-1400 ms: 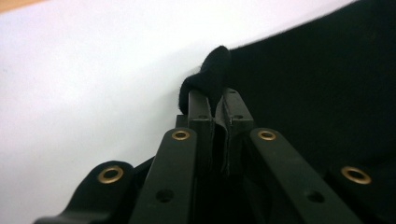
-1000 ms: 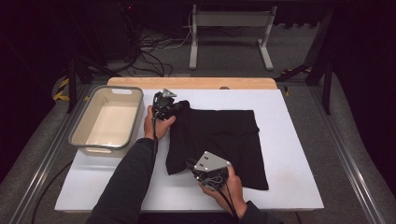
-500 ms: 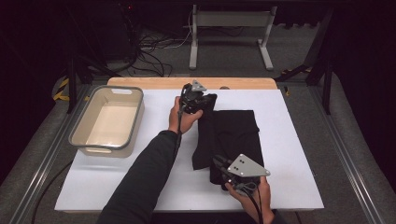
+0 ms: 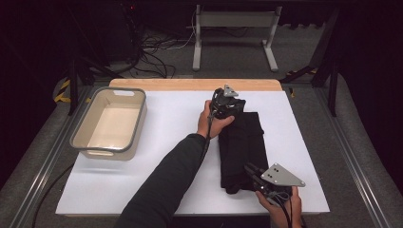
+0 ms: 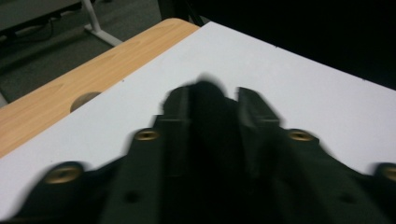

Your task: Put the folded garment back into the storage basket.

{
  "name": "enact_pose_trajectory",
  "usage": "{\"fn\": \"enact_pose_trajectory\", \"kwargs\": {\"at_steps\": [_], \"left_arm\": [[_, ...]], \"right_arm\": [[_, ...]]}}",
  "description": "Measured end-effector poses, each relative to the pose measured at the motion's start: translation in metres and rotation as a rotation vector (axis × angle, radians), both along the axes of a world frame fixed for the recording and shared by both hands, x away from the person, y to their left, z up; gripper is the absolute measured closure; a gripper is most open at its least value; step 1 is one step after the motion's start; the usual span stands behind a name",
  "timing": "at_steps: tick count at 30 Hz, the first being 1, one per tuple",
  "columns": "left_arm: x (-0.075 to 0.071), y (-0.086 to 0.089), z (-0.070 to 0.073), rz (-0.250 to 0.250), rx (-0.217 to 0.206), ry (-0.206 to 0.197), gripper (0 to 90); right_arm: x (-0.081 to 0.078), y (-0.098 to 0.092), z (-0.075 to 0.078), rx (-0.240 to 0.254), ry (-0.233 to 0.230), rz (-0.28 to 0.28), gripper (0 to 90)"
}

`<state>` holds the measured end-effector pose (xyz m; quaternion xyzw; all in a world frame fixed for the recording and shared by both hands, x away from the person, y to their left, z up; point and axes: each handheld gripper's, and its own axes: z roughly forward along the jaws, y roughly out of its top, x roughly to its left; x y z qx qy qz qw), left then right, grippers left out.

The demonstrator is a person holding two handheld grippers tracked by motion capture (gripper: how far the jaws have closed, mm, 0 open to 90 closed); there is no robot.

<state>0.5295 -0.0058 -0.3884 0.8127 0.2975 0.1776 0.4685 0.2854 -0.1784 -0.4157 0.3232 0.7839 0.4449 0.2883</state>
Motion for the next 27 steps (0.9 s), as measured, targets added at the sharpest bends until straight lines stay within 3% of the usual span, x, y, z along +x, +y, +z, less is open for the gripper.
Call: {"fn": "enact_pose_trajectory", "kwargs": {"at_steps": [2, 3, 5, 8, 9, 10, 11, 14, 15, 16, 17, 20, 22, 23, 25, 27], "left_arm": [[-0.002, -0.001, 0.002, 0.004, 0.004, -0.001, 49.8], [-0.005, 0.001, 0.004, 0.006, 0.004, 0.005, 49.8], [-0.014, 0.007, 0.009, -0.004, 0.003, -0.016, 38.9], [-0.045, 0.028, 0.013, -0.060, 0.012, -0.040, 33.5], [-0.045, 0.028, 0.013, -0.060, 0.012, -0.040, 32.7], [-0.062, 0.040, 0.012, -0.081, 0.011, -0.058, 32.7], [-0.081, 0.052, 0.009, -0.113, 0.019, -0.071, 30.0], [-0.119, 0.073, -0.005, -0.159, 0.046, -0.068, 28.6], [-0.119, 0.073, -0.005, -0.159, 0.046, -0.068, 28.3], [-0.141, 0.082, -0.018, -0.190, 0.069, -0.043, 27.7], [-0.141, 0.082, -0.018, -0.190, 0.069, -0.043, 27.5], [-0.179, 0.094, -0.042, -0.258, 0.167, -0.028, 27.0], [-0.184, 0.096, -0.045, -0.264, 0.174, -0.027, 26.4], [-0.193, 0.102, -0.051, -0.281, 0.181, 0.000, 26.5], [-0.197, 0.103, -0.053, -0.282, 0.190, -0.016, 25.8], [-0.199, 0.105, -0.054, -0.294, 0.168, -0.008, 25.7]], "right_arm": [[0.000, -0.002, -0.001, 0.001, 0.007, -0.003, 83.3], [-0.001, -0.004, -0.003, 0.000, 0.015, -0.008, 83.0], [0.000, -0.010, -0.009, 0.002, 0.047, -0.010, 81.6], [-0.001, -0.012, -0.011, -0.002, 0.056, -0.001, 76.5], [-0.001, -0.012, -0.011, -0.002, 0.056, -0.001, 76.5], [-0.002, -0.012, -0.011, -0.002, 0.050, 0.005, 72.6], [-0.003, -0.010, -0.010, -0.010, 0.047, 0.008, 62.6], [-0.003, -0.008, -0.008, 0.000, 0.042, 0.025, 53.3], [-0.003, -0.008, -0.008, 0.000, 0.042, 0.025, 53.3], [-0.006, -0.003, -0.004, -0.021, 0.013, 0.052, 48.7], [-0.006, -0.003, -0.004, -0.021, 0.013, 0.052, 48.7], [-0.011, 0.006, 0.003, -0.031, -0.028, 0.102, 48.7], [-0.010, 0.012, 0.003, -0.047, -0.009, 0.131, 48.8], [-0.007, 0.023, 0.000, -0.083, 0.000, 0.161, 49.6], [-0.004, 0.028, -0.002, -0.108, 0.018, 0.173, 49.5], [0.001, 0.038, -0.006, -0.144, 0.041, 0.188, 48.7]]}}
